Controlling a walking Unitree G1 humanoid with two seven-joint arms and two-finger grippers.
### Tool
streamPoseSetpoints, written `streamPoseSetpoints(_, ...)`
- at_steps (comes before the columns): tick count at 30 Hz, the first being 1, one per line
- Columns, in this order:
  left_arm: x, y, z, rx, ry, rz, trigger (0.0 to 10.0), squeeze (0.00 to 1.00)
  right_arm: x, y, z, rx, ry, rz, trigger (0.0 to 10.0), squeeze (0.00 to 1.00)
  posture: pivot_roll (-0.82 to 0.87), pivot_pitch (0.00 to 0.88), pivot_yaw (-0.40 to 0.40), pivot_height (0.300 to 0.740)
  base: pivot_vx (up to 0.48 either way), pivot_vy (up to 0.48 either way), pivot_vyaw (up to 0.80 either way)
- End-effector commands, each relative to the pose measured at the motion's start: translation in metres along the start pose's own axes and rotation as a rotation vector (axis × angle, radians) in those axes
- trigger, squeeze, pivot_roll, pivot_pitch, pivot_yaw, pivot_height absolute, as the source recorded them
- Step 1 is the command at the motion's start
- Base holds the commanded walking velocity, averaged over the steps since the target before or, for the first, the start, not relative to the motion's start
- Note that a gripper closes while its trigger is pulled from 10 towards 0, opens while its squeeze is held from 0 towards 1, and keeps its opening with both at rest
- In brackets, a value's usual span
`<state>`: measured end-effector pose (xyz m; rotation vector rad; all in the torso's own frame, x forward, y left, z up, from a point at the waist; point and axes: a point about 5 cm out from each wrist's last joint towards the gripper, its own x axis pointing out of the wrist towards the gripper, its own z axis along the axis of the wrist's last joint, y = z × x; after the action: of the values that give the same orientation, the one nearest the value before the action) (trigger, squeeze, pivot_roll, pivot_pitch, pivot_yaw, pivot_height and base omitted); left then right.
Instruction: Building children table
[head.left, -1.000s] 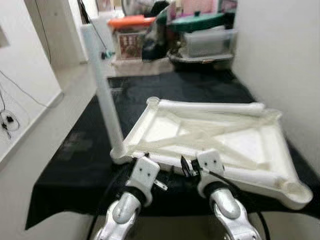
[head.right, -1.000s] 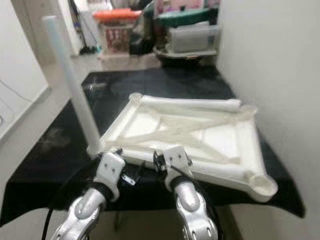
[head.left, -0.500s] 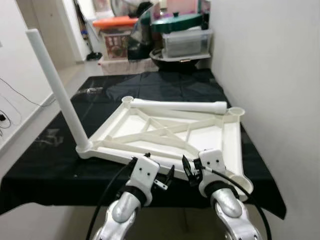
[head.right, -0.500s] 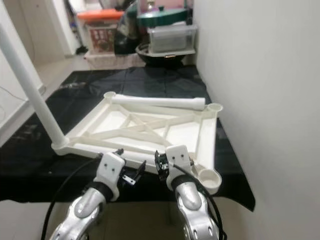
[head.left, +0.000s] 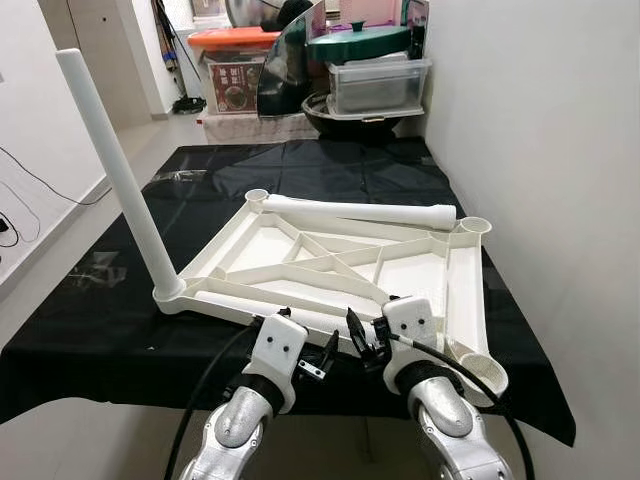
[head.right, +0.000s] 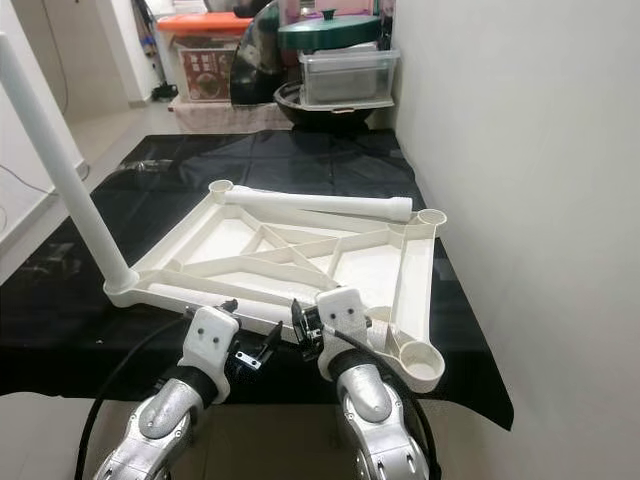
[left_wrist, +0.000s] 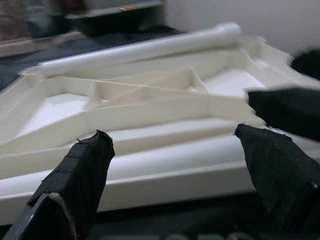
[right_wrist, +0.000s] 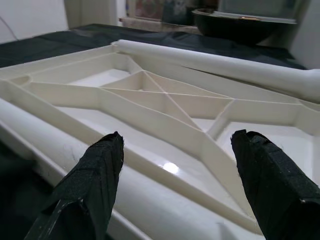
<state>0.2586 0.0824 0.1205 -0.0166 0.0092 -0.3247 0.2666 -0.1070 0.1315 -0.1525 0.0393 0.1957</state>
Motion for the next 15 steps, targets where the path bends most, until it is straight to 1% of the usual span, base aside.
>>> streamPoseSetpoints(1,0.0001,0.0043,0.0039,-0.039,-0.019,0.045,10.0,0.0,0.0032,-0.0028,-0.0055,0.004,0.04,-0.04,10.0,0.0,-0.04,0.0,0.016,0.74,0.0,0.0,0.0)
streamPoseSetpoints(3,0.0001,0.0043,0.0039,-0.039,-0.019,0.045,10.0,0.0,0.0032,-0.0028,-0.0055,0.004,0.04,-0.04,10.0,0.0,-0.04,0.0,0.016,0.74,0.0,0.0,0.0)
streamPoseSetpoints(4,0.0019,0.004,0.0041,-0.044,-0.015,0.064,10.0,0.0,0.0053,-0.0041,-0.0061,0.027,0.055,-0.068,10.0,0.0,-0.04,0.0,0.017,0.74,0.0,0.0,0.0)
streamPoseSetpoints(6,0.003,0.0025,0.0037,-0.035,-0.011,0.077,10.0,0.0,0.0062,-0.0025,-0.006,0.026,0.059,-0.066,10.0,0.0,-0.04,0.0,0.016,0.74,0.0,0.0,0.0)
streamPoseSetpoints(8,0.0037,0.0006,0.0027,-0.021,-0.003,0.092,10.0,0.0,0.0063,0.0004,-0.0056,0.022,0.057,-0.047,10.0,0.0,-0.05,0.0,0.014,0.74,0.0,0.0,0.0)
streamPoseSetpoints(11,0.0039,0.0023,0.001,-0.018,0.01,0.111,10.0,0.0,0.0059,0.0017,-0.0055,0.018,0.055,-0.031,10.0,0.0,-0.05,0.0,0.012,0.74,0.0,0.0,0.0)
streamPoseSetpoints(15,0.0043,0.0037,-0.0014,-0.017,0.033,0.134,10.0,0.0,0.0057,0.0023,-0.0078,0.036,0.07,-0.01,10.0,0.0,-0.05,0.0,0.005,0.74,0.0,0.0,0.0)
